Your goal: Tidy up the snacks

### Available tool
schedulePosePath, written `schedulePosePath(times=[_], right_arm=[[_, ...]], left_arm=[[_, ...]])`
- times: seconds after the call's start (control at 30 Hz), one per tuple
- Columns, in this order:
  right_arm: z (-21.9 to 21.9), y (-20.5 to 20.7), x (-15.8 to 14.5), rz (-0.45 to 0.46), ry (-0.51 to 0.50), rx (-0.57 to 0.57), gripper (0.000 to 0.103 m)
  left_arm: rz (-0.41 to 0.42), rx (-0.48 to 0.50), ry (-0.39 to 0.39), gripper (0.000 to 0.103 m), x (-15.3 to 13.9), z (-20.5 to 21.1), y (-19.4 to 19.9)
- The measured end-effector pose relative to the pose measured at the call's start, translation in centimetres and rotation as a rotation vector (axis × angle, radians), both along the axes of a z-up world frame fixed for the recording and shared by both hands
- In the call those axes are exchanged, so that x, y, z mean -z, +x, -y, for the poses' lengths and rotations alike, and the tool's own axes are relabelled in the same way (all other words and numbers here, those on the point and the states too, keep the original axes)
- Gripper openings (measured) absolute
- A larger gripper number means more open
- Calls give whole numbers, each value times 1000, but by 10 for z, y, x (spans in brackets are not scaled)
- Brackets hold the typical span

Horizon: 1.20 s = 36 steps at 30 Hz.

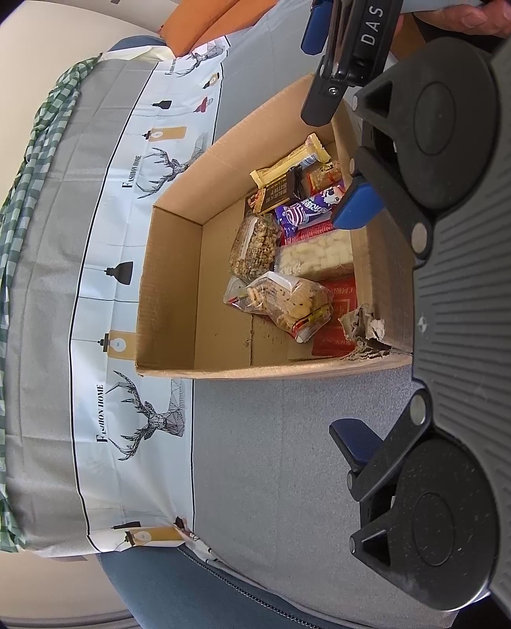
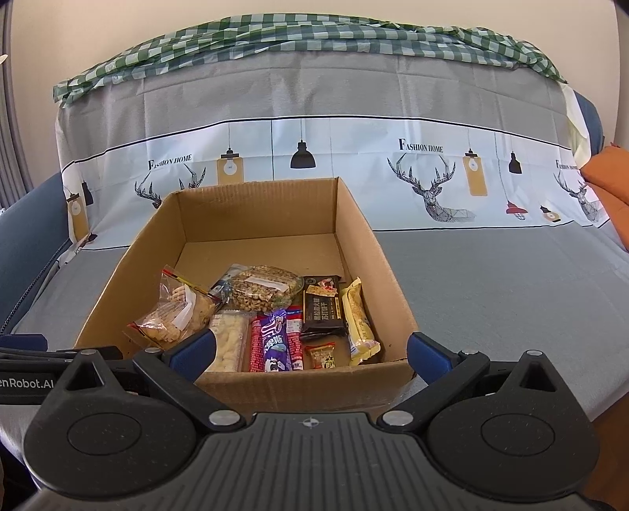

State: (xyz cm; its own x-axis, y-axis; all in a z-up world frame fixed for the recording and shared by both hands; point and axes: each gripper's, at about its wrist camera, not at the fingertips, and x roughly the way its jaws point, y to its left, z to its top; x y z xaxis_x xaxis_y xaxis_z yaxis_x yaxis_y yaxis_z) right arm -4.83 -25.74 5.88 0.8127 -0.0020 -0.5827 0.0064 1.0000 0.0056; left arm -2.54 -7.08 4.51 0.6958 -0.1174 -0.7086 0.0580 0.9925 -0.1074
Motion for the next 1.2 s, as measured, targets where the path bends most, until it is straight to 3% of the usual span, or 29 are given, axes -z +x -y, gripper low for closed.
schedulePosePath(times=[0.7,0.9,1.2], right_arm=[[-5,5,1,-2,-12,-15,102],[-8,8,3,1,-41,-12,102],[-4,14,7,-6,-51,-2,102]], left_arm=[[-4,28,-44,102,0,0,1],[54,50,-26,102,6,3,1],[59,87,-15,102,9,8,9]])
